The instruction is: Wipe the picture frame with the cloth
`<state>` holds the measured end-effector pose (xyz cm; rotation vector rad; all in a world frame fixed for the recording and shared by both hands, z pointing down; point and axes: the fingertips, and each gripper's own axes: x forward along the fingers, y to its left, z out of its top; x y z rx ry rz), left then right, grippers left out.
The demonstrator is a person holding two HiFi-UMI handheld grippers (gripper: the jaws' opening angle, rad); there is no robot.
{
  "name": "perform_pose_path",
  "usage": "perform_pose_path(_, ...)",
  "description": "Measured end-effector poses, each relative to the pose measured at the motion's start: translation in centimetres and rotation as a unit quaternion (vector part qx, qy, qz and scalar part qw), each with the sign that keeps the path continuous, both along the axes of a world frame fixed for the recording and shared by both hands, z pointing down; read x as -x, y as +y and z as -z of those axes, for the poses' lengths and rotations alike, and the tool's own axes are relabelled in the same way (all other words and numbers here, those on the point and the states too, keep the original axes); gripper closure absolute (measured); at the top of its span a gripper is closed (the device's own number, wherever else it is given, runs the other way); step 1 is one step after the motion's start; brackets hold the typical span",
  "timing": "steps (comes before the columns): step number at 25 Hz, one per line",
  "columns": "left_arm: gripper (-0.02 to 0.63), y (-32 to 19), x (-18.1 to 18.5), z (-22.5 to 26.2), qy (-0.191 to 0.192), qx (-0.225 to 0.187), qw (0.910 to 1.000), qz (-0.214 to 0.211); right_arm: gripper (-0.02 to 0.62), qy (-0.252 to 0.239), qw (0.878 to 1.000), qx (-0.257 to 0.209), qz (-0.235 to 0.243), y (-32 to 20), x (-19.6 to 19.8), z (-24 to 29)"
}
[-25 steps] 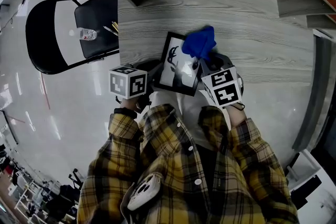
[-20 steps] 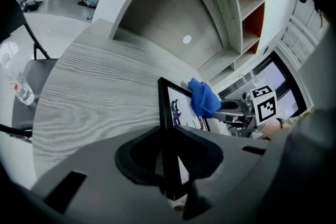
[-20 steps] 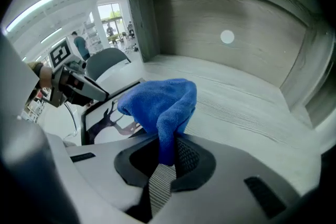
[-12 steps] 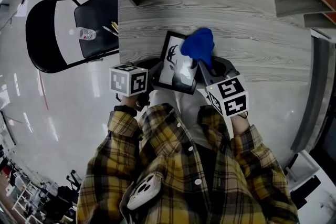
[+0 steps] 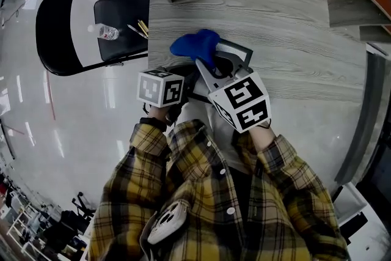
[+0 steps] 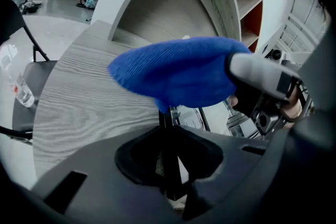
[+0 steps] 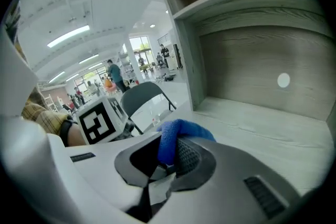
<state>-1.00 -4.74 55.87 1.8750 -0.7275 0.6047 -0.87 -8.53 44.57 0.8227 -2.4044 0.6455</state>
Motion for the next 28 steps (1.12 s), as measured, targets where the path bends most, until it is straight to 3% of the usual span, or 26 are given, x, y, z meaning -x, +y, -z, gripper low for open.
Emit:
perform_pose_path(5, 0.532, 0.0, 0.1, -0.2, 0.0, 0.001, 1.0, -0.001, 0.554, 0.114, 0.992, 0.056, 0.022, 1.7, -1.4, -7.9)
perform_pose_path(8, 0.532, 0.1, 0.2, -0.2, 0.001, 0.002, 1.0, -0.001, 0.554, 0.161, 0.984, 0.065, 0.031, 2.7, -2.9, -10.5)
perform_pose_path(14, 0.532, 0.1, 0.4, -0.3, 0.005, 0.007, 1.0, 0.0, 0.554, 0.18, 0.98, 0.079, 0.015, 2.8, -4.6, -10.8)
perform_pose_path(28, 0.531, 0.0, 0.3, -0.1, 0.005, 0.011, 0.9999, 0.002, 0.554, 0.205, 0.969, 0.121, -0.059, 5.0, -13.0, -10.1)
